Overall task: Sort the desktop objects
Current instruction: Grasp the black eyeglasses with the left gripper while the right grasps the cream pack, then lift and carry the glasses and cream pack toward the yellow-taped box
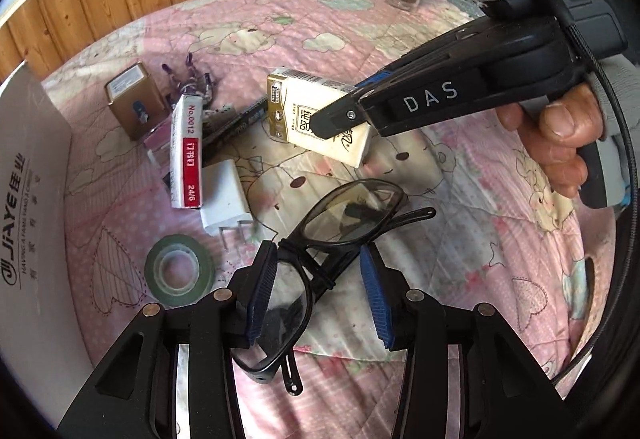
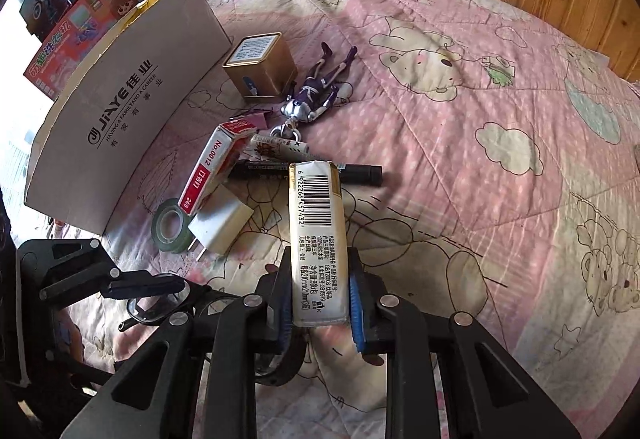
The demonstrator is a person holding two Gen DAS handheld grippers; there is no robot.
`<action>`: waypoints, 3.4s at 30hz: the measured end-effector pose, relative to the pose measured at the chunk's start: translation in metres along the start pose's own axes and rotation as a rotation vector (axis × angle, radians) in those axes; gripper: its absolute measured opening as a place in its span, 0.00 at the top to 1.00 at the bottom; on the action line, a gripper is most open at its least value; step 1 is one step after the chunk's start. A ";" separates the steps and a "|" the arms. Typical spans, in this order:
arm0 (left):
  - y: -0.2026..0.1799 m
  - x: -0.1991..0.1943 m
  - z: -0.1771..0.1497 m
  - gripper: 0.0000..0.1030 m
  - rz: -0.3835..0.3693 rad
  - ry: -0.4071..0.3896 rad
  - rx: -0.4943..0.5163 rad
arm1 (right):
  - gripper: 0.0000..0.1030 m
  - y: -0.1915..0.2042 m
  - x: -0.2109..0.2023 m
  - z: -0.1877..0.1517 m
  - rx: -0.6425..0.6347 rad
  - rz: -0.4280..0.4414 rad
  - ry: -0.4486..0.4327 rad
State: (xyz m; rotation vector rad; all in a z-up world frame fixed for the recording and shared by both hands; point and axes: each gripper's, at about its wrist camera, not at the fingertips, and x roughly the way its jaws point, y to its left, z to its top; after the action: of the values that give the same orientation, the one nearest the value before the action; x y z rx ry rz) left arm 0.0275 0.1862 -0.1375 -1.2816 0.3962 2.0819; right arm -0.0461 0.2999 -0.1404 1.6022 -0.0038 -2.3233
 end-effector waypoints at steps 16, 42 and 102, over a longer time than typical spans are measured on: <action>-0.017 0.033 0.006 0.58 0.033 0.021 0.020 | 0.77 -0.004 0.006 -0.003 0.001 0.023 -0.001; 0.006 -0.047 0.016 0.62 0.078 -0.094 -0.217 | 0.77 -0.001 -0.058 0.001 0.085 0.018 -0.168; 0.247 -0.208 -0.032 0.62 0.293 -0.302 -0.804 | 0.77 0.239 -0.077 0.087 -0.219 0.098 -0.262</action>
State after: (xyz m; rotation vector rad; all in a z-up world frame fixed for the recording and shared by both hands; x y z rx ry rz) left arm -0.0514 -0.0920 0.0097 -1.3376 -0.4701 2.7743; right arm -0.0398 0.0779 0.0050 1.1623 0.1063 -2.3474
